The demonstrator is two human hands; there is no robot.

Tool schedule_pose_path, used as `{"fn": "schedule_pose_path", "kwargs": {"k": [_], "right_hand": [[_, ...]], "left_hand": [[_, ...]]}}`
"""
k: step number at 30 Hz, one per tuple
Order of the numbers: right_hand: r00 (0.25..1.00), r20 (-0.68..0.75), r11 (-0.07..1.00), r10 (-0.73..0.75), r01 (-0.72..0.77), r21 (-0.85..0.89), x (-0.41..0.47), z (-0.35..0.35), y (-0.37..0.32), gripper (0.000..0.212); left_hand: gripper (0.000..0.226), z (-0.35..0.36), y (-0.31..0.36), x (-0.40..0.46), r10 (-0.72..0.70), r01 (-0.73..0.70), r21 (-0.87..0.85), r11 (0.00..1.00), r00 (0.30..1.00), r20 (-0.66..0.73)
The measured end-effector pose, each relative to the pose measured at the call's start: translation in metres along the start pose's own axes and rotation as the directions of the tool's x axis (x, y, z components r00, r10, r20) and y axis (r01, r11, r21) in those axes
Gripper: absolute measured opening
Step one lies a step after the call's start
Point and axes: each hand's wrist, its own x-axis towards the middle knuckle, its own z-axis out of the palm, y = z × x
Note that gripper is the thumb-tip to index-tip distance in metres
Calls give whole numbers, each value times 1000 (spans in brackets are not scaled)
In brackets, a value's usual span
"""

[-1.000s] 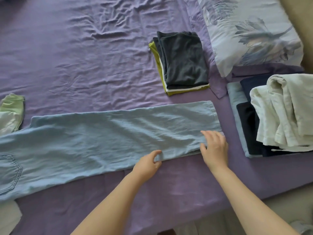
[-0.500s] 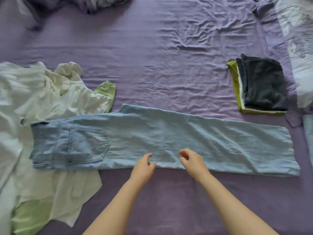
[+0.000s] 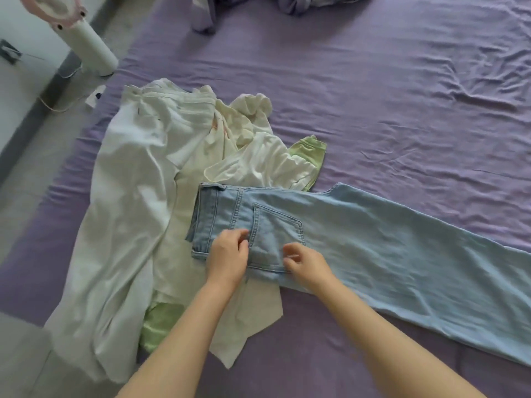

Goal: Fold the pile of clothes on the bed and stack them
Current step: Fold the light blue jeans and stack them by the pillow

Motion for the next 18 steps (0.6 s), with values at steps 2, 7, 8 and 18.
{"fn": "schedule_pose_path", "kwargs": {"k": [2,7,8,18], "right_hand": [[997,-1,997,-79,79,8,12,12,-24,39],[980,-61,973,-189,178,-149,25,43,-58,46],[976,-78,963,-205,186,-195,25,48,-61,47],[954,-197,959,-227,183,-217,32,59,-63,45]], "left_hand": [[27,-12,-12,11,-5,11,61,998,994,-109],[49,-28,-38,36,-174,192,87,977,968,-181],[54,-29,-42,40,-223,229,19,973,962,-157],[54,-34,-52,49,-394,393,-46,919,919,-24]]}}
